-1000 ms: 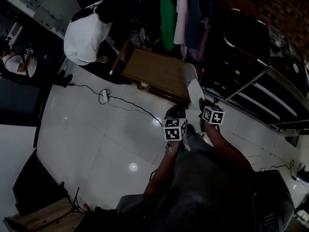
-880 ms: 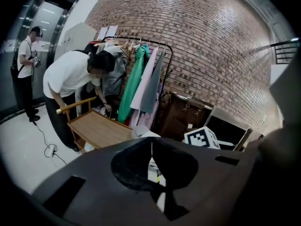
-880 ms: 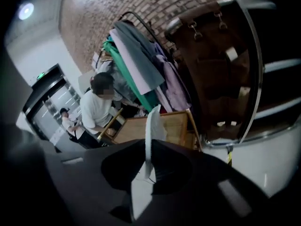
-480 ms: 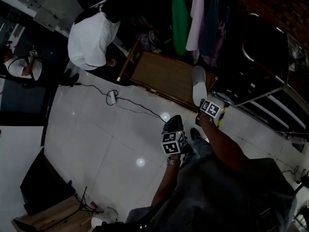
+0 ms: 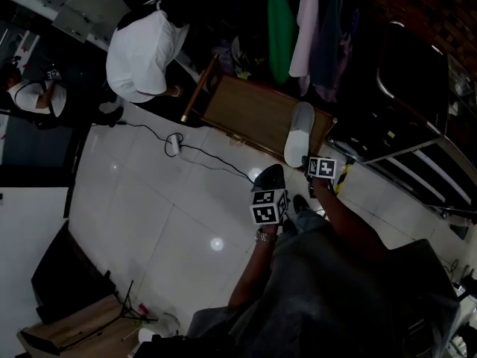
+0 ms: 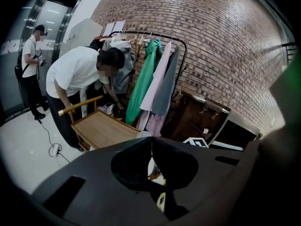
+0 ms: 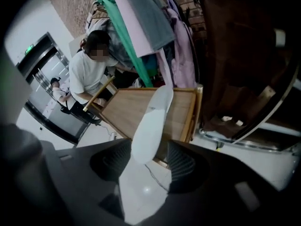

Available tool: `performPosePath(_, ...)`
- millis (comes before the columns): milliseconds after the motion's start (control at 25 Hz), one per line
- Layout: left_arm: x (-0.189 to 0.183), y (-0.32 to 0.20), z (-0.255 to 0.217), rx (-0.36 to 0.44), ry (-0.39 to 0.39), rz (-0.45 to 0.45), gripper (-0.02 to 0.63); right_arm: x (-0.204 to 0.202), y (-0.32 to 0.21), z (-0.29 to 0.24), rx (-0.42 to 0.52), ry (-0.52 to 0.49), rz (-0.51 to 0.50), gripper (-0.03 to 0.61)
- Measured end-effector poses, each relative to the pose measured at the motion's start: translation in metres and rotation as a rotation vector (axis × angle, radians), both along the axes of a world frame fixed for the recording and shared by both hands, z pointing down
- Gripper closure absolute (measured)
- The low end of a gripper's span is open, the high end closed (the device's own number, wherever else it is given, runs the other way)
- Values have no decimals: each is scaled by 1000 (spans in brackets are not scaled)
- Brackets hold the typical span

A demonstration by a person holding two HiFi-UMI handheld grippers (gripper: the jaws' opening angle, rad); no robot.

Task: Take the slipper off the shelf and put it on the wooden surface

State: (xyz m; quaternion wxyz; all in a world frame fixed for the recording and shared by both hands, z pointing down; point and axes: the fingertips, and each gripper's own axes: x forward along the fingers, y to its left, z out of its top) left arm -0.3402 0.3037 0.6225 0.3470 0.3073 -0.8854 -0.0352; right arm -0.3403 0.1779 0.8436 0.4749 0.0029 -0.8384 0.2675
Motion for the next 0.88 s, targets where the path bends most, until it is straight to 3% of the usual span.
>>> performPosePath(160, -15, 0, -15, -48, -48, 22, 609, -5, -2, -46, 113, -86, -69, 532)
performPosePath(240, -16, -1, -14, -73, -43, 48, 609, -15, 8, -64, 153, -125, -135, 575)
performPosePath(480, -24, -16, -9, -38, -10, 156, 609, -43, 33, -126, 227, -233, -217, 577)
performPosePath(680, -36, -4, -20, -31, -30, 275, 609, -44, 54, -175, 254, -257, -130, 577)
performPosePath(880, -26, 13, -29, -22, -39, 371, 609, -16, 83, -200, 282, -238, -27, 577)
